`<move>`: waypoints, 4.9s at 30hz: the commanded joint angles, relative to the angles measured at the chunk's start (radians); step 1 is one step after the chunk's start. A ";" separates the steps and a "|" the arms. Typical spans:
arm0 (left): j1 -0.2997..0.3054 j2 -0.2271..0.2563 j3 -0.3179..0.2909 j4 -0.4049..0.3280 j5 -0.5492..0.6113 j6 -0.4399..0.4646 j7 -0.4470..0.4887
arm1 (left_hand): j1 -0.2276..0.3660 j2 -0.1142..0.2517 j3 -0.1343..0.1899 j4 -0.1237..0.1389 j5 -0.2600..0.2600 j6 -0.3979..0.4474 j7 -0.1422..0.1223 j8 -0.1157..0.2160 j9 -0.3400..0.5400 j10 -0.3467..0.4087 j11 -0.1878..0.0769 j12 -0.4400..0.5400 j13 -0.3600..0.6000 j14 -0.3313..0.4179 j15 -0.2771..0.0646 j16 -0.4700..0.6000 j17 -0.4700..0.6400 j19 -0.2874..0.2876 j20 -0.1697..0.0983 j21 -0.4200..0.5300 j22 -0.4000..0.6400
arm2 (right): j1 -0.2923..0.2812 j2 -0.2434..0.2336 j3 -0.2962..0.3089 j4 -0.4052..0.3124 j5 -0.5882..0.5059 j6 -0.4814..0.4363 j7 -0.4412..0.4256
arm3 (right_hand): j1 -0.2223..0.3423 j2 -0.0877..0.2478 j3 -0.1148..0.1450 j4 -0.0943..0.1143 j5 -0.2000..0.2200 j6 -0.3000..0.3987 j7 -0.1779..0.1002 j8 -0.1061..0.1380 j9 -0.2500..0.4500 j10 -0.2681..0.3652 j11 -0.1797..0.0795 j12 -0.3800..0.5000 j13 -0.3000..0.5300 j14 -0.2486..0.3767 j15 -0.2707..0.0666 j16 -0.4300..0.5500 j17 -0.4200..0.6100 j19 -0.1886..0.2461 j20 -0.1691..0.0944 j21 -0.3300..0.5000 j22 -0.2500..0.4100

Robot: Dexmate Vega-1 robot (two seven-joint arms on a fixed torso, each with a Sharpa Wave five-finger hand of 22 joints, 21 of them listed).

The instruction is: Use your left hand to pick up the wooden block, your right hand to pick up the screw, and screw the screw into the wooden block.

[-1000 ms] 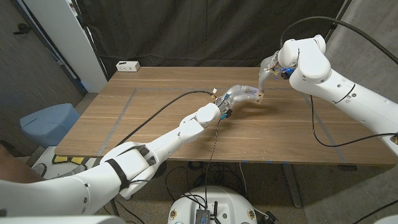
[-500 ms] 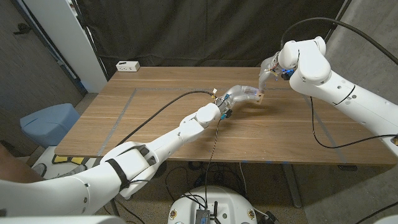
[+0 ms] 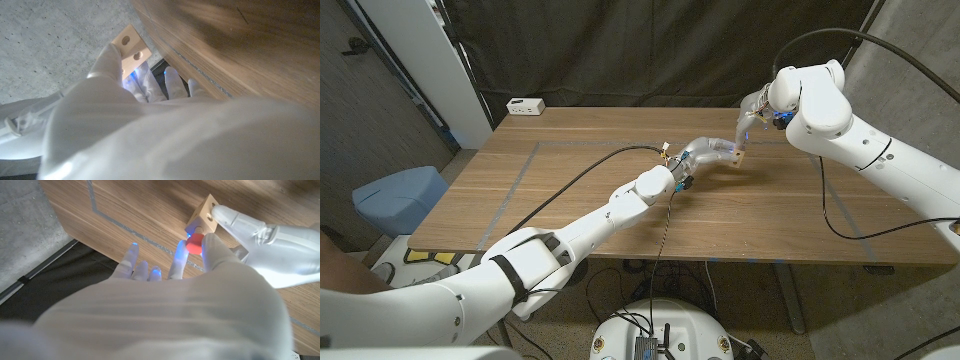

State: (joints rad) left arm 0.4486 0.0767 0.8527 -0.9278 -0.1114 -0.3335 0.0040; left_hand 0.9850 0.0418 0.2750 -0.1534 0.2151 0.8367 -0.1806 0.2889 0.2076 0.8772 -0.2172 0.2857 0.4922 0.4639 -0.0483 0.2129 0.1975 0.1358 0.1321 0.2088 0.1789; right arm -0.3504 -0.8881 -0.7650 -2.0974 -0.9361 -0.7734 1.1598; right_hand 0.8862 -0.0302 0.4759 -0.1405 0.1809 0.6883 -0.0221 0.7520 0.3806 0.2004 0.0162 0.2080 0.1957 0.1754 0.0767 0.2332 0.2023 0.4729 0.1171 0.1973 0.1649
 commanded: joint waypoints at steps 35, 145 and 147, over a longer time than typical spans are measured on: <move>-0.026 -0.025 0.002 0.068 -0.013 -0.020 -0.024 | 0.001 0.019 0.007 0.006 0.007 0.095 0.012 0.010 0.006 0.015 0.002 0.002 0.081 0.011 -0.059 0.002 0.005 -0.005 0.009 -0.003 0.006 | -0.021 0.053 -0.005 0.055 -0.156 0.019 0.039 | -0.147 0.037 -0.062 0.050 -0.005 0.166 0.002 0.070 -0.020 0.122 -0.019 0.011 -0.001 0.076 -0.044 0.017 0.003 0.062 -0.018 0.004 0.006; -0.031 -0.035 0.004 0.084 -0.009 -0.039 -0.020 | -0.007 0.024 0.010 0.007 0.014 0.088 0.016 0.003 0.006 0.016 0.002 -0.006 0.082 0.011 -0.056 -0.001 0.003 -0.005 0.012 -0.002 0.006 | -0.070 -0.056 0.116 -0.032 0.058 0.100 0.002 | -0.205 -0.021 -0.151 -0.032 0.040 -0.298 -0.006 -0.263 -0.175 -0.118 0.003 -0.021 0.006 -0.042 0.015 -0.046 -0.016 -0.011 0.047 -0.012 0.004; -0.030 -0.034 0.004 0.082 -0.009 -0.038 -0.020 | -0.007 0.023 0.010 0.006 0.014 0.088 0.016 0.003 0.006 0.016 0.002 -0.005 0.082 0.012 -0.056 -0.001 0.003 -0.005 0.012 -0.002 0.006 | -0.065 -0.060 0.108 -0.031 0.058 0.098 0.003 | -0.201 -0.022 -0.149 -0.033 0.038 -0.298 -0.007 -0.264 -0.175 -0.119 0.003 -0.021 0.006 -0.043 0.015 -0.045 -0.016 -0.012 0.048 -0.012 0.004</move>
State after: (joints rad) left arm 0.4216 0.0454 0.8550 -0.8507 -0.1225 -0.3661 -0.0170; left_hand 0.9839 0.0431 0.2752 -0.1533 0.2235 0.8367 -0.1806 0.2821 0.2077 0.8803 -0.2139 0.2727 0.4922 0.4639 -0.0483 0.2129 0.1975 0.1306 0.1374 0.2088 0.1788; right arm -0.4330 -0.9181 -0.6280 -2.1262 -0.9096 -0.6631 1.1911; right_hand 0.6702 -0.0535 0.3219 -0.1682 0.2212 0.3839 -0.0219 0.4947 0.2043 0.0867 0.0211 0.1808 0.1977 0.1369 0.0927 0.1847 0.1860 0.4641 0.1645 0.1844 0.1649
